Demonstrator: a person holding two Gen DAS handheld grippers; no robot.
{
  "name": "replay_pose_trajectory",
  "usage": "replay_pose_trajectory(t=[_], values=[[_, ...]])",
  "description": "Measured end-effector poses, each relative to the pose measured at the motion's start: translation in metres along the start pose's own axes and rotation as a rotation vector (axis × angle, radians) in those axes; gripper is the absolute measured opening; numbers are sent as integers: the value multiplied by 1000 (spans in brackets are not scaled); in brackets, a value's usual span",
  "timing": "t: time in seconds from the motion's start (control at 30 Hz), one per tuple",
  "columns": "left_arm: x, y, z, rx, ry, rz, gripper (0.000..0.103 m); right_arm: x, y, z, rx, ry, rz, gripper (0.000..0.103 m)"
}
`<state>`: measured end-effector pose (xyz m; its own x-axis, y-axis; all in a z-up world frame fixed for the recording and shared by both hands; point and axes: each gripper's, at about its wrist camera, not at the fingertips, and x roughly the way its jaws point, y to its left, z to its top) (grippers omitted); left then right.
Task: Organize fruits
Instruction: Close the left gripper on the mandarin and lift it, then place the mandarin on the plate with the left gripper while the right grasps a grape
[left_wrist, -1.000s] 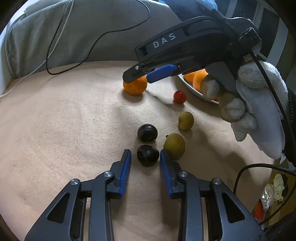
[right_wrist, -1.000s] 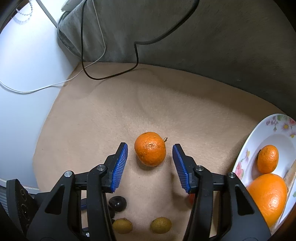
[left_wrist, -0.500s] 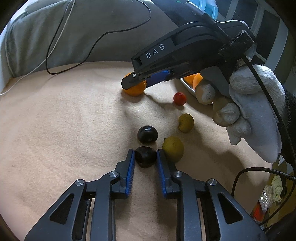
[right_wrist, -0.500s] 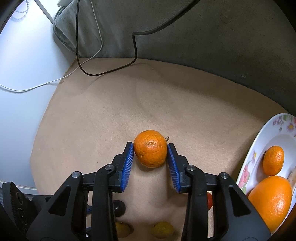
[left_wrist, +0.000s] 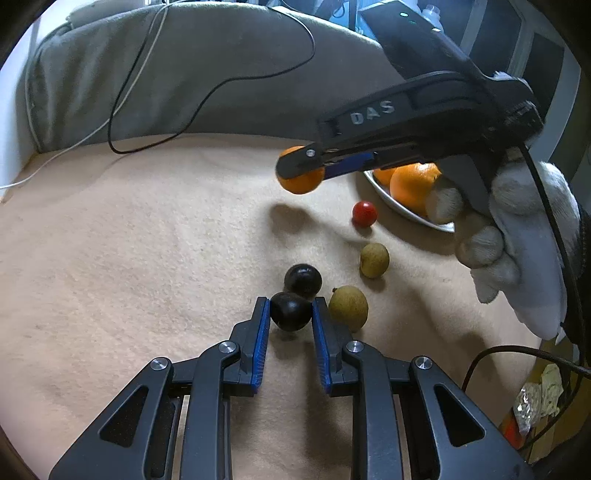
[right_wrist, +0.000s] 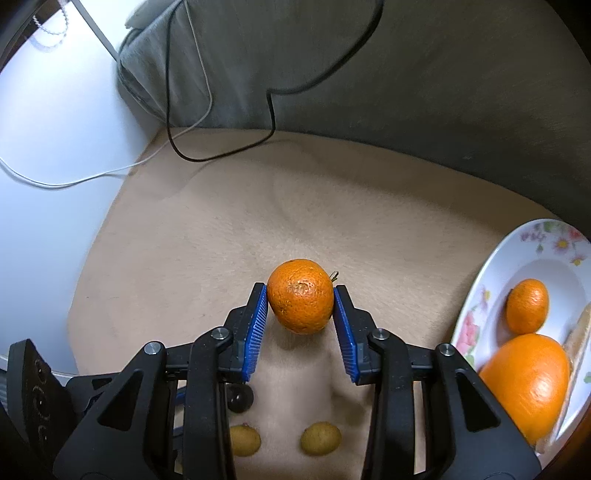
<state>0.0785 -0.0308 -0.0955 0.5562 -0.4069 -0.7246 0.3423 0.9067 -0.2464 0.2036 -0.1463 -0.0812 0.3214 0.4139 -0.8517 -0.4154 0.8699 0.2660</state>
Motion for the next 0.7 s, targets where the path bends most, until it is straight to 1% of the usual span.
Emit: replay_pose_trajectory(t=[0.27, 0.5, 0.7], values=[[-9, -5, 6, 5, -31, 2, 21, -37, -12, -15, 10, -52, 11, 37], [-10, -14, 26, 24, -65, -10, 21, -72, -34, -27, 44, -108, 5, 37], [1, -25, 43, 37, -88, -29, 21, -98, -57, -35, 77, -150, -11, 37]])
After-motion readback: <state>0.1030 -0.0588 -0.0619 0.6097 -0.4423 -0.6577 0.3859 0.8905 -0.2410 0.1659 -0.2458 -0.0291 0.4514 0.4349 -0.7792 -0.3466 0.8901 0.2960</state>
